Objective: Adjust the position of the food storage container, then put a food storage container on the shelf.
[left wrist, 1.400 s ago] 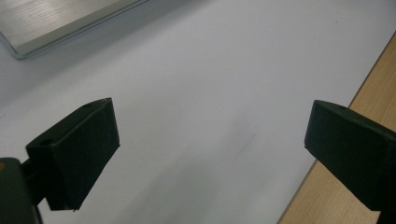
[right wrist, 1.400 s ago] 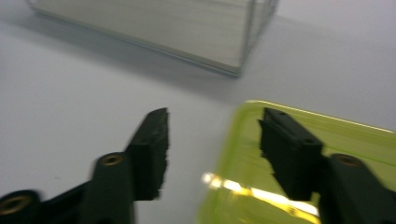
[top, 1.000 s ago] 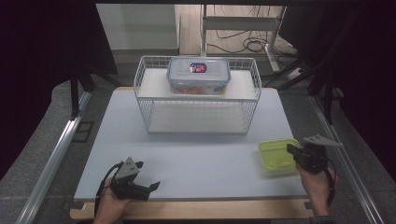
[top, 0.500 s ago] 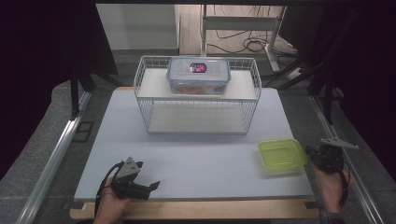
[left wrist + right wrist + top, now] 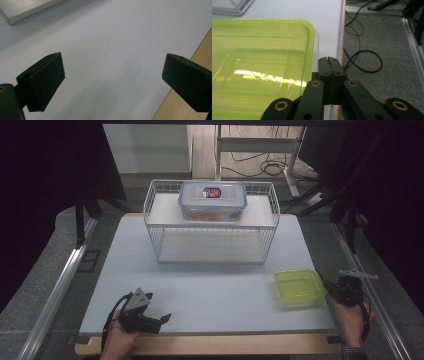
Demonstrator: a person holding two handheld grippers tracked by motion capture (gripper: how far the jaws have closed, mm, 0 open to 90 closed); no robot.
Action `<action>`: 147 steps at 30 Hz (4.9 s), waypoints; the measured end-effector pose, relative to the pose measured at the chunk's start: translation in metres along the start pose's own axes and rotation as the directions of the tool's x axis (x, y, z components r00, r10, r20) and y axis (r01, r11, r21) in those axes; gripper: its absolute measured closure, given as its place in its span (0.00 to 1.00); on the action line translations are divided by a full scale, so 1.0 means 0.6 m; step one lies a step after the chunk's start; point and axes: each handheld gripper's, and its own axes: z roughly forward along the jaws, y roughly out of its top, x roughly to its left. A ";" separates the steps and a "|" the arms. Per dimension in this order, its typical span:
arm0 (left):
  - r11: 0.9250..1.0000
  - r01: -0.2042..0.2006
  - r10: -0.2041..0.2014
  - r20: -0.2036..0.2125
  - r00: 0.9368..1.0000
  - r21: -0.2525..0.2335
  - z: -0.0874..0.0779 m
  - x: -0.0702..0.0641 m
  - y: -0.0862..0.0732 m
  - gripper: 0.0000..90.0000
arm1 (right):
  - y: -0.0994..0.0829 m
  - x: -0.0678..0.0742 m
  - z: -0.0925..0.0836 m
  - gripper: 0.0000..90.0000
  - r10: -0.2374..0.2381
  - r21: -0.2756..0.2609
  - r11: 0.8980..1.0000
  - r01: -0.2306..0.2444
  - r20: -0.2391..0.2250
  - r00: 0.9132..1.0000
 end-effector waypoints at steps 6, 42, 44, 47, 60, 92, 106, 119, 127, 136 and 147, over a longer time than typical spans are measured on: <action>1.000 -0.003 0.003 -0.004 1.000 -0.001 -0.001 -0.001 0.000 0.05 | 0.005 0.023 0.005 0.99 -0.018 0.014 1.000 0.019 -0.052 0.998; 1.000 -0.005 0.005 0.011 1.000 0.014 0.002 -0.004 0.003 0.05 | 0.036 0.254 0.037 0.99 -0.226 0.020 0.969 0.246 -0.333 0.916; 1.000 -0.006 0.005 0.011 1.000 0.015 0.003 -0.005 0.003 0.05 | 0.037 0.269 0.038 0.99 -0.235 0.012 0.967 0.255 -0.343 0.909; 1.000 -0.007 0.007 0.013 1.000 0.017 0.003 -0.004 0.003 0.05 | 0.036 0.294 0.040 0.99 -0.265 -0.006 0.960 0.281 -0.348 0.899; 1.000 -0.012 0.012 0.015 1.000 0.020 0.005 -0.006 0.002 0.05 | 0.029 0.373 0.042 0.99 -0.347 -0.053 0.933 0.356 -0.395 0.851; 0.999 0.002 -0.004 0.051 0.999 0.047 0.013 -0.007 0.008 0.06 | 0.036 0.320 0.033 0.55 -0.044 0.008 0.998 0.059 -0.578 0.815; 0.997 -0.020 0.017 0.043 0.999 0.071 0.017 -0.012 0.006 0.06 | 0.043 0.331 0.081 0.64 0.126 0.145 0.988 -0.049 -0.599 0.790; 0.997 -0.032 0.029 0.042 0.999 0.076 0.018 -0.014 0.006 0.06 | 0.046 0.338 0.115 0.77 0.267 0.256 0.958 -0.131 -0.619 0.739; 0.997 -0.033 0.031 0.034 0.999 0.069 0.016 -0.014 0.005 0.06 | 0.053 0.339 0.127 0.89 0.352 0.330 0.930 -0.163 -0.671 0.652; 0.998 -0.027 0.026 0.026 0.999 0.064 0.012 -0.010 0.005 0.06 | 0.057 0.342 0.125 0.89 0.341 0.331 0.933 -0.143 -0.681 0.648; 0.998 -0.019 0.018 0.013 1.000 0.060 0.007 -0.005 0.003 0.06 | 0.079 0.334 0.101 0.89 0.337 0.290 0.940 -0.180 -0.708 0.620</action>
